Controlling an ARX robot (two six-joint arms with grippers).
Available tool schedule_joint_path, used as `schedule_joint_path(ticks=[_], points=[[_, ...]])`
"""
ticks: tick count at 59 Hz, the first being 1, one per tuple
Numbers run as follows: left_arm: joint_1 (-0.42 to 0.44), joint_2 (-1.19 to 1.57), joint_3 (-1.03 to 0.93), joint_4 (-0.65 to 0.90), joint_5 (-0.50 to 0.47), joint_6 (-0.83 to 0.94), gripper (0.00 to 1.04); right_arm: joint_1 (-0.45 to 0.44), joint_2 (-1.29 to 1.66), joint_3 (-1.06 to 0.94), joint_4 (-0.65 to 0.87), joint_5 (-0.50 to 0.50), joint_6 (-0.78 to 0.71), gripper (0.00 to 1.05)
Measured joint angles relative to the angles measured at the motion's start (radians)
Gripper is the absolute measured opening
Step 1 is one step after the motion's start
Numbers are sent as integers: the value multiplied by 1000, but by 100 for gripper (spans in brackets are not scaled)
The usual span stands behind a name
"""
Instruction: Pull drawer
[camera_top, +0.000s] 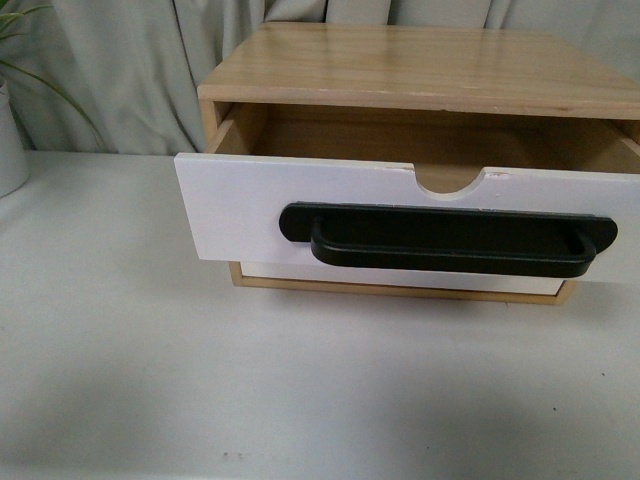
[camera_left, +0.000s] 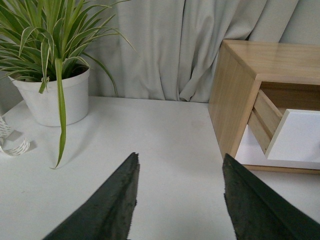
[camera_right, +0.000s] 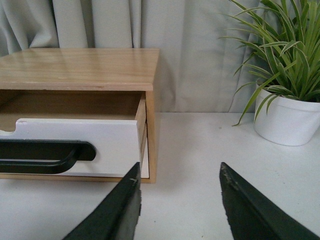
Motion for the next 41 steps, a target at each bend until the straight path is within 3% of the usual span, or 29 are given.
schedule_joint_path(ticks=[14,17,41], points=[[0,0,0,0,0,0,97,0,0,0,0,0,0,90],[0,0,0,0,0,0,100,0,0,0,0,0,2,98],[0,0,0,0,0,0,98,0,0,0,0,0,2,96]])
